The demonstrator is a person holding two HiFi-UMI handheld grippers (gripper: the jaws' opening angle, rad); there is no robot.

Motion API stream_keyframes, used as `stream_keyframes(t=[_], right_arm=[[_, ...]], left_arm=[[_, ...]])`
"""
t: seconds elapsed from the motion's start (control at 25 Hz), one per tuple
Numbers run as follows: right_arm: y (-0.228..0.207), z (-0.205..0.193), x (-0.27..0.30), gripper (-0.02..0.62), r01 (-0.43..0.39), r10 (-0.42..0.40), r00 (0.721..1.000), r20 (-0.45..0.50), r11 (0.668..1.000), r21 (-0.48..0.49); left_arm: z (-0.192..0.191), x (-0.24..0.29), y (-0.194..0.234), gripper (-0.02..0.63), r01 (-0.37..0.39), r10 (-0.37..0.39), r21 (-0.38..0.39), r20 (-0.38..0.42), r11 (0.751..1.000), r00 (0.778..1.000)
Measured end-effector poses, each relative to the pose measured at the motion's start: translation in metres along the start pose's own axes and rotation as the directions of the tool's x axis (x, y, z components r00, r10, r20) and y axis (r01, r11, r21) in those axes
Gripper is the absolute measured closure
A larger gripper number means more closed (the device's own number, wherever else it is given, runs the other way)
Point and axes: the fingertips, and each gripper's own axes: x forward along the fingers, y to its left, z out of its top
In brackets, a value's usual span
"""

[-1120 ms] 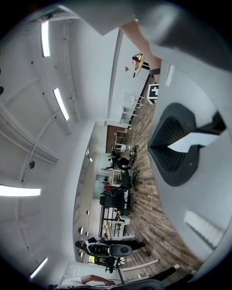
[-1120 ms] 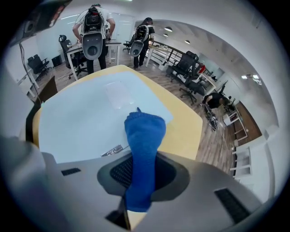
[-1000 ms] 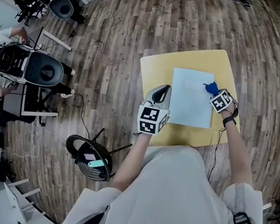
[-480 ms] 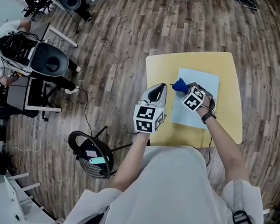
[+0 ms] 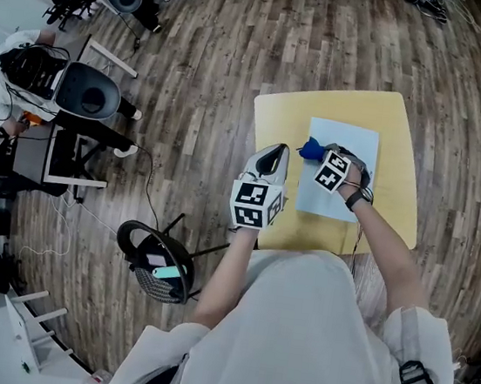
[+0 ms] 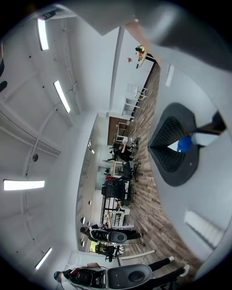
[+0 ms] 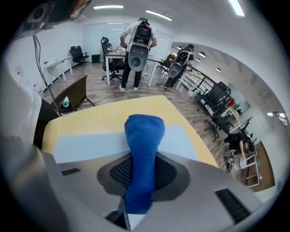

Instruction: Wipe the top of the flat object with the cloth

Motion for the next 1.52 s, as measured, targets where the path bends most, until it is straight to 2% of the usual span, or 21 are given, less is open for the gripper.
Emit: stream_keyframes(t=[0.28, 0.56, 0.8, 0.92, 1.04, 1.16, 1.32, 1.4, 1.52], right_arm=[[-0.022, -0.074, -0.021, 0.512, 0.056, -0.051, 0.994, -0.099, 0.997, 0.057], [-0.037, -0.153, -0.046, 0.512, 0.114, -0.083, 0.980, -0.183, 0.980, 0.165], [-0.047, -0.176, -0.051, 0.512, 0.140, -0.090, 0.972, -0.217, 0.964, 0.227], [-0.048, -0.161, -0.052, 0.512, 0.142, -0.093, 0.975, -0.202, 0.959, 0.247], [-0.042, -0.110, -0.052, 0.512, 0.104, -0.083, 0.992, -0.099, 0.965, 0.239], [-0.026, -0.052, -0.047, 0.511, 0.041, -0.037, 0.999, -0.026, 0.987, 0.158], [-0.001, 0.012, -0.023, 0.509, -0.021, 0.017, 0.998, 0.056, 0.997, 0.069], [0.013, 0.032, -0.009, 0.509, -0.043, 0.042, 0.997, 0.058, 0.999, 0.015], [0.027, 0.038, 0.012, 0.506, -0.048, 0.049, 0.998, 0.027, 0.998, -0.050]], left_arm=[[-0.006, 0.007, -0.015, 0.601, 0.045, -0.045, 0.008, -0.006, 0.999, 0.999], [-0.009, 0.015, -0.025, 0.601, 0.073, -0.072, 0.014, -0.015, 0.997, 0.997], [-0.001, 0.023, -0.030, 0.601, 0.090, -0.090, -0.001, -0.003, 0.996, 0.996], [0.001, 0.022, -0.030, 0.601, 0.094, -0.094, -0.001, -0.003, 0.996, 0.996], [0.001, 0.021, -0.024, 0.601, 0.079, -0.079, -0.006, -0.004, 0.997, 0.997], [0.004, 0.019, -0.014, 0.601, 0.052, -0.052, -0.016, 0.000, 0.999, 0.999], [0.006, 0.014, -0.005, 0.601, 0.023, -0.023, -0.023, 0.003, 0.999, 1.000], [0.003, 0.010, -0.003, 0.601, 0.014, -0.014, -0.022, 0.002, 1.000, 1.000], [-0.002, 0.007, 0.002, 0.601, 0.006, -0.005, -0.021, 0.008, 1.000, 1.000]])
